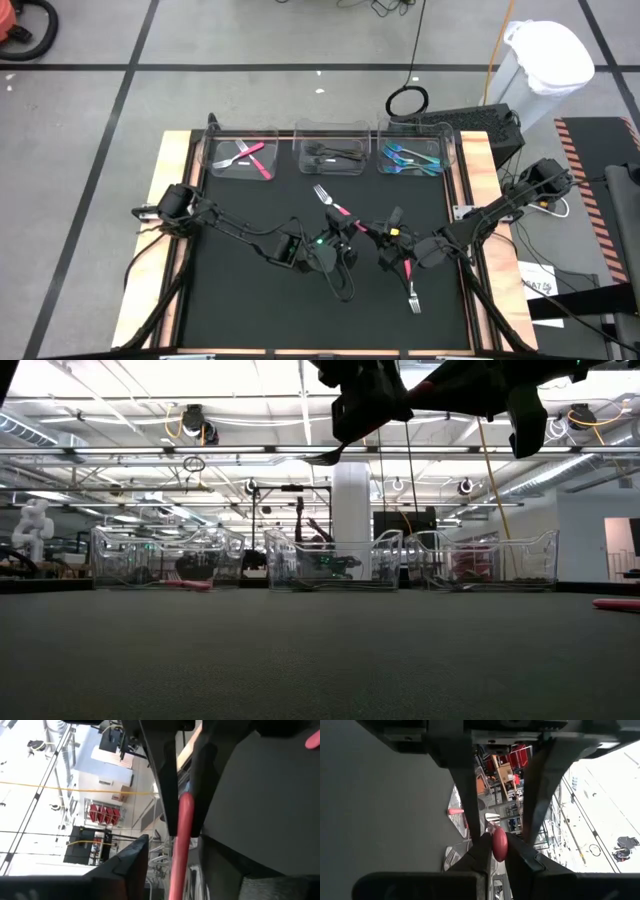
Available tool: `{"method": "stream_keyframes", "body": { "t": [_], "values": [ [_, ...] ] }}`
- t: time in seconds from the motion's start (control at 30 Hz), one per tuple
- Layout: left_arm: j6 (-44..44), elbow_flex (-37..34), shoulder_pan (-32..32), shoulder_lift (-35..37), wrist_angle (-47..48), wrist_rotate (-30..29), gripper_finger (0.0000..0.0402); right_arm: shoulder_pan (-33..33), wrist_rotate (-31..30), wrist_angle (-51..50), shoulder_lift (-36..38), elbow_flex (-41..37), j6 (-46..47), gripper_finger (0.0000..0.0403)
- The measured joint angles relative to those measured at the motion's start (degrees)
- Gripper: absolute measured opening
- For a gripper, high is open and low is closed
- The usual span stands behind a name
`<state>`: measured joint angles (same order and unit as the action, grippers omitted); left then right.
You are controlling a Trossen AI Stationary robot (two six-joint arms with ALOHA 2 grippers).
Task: Sort silverware by color (type)
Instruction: Put the pink fork into the left transparent bin
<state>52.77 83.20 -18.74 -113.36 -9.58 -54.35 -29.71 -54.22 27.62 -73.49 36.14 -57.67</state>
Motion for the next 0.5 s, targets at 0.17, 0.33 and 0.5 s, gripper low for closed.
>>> {"method": "stream_keyframes", "body": {
  "t": [0.17, 0.33, 0.5],
  "values": [
    [0.00, 0.00, -0.02, 0.00, -0.10, 0.01, 0.0145, 0.00, -2.11, 0.01, 0.00, 0.00, 0.00, 0.0033],
    [0.02, 0.00, -0.02, 0.00, -0.10, 0.03, 0.0129, 0.00, -2.71, 0.00, 0.00, 0.00, 0.00, 0.0033],
    [0.02, 0.00, 0.07, 0.00, 0.15, 0.04, 0.0127, 0.00, -2.71, 0.00, 0.00, 0.00, 0.00, 0.0034]
  ]
}}
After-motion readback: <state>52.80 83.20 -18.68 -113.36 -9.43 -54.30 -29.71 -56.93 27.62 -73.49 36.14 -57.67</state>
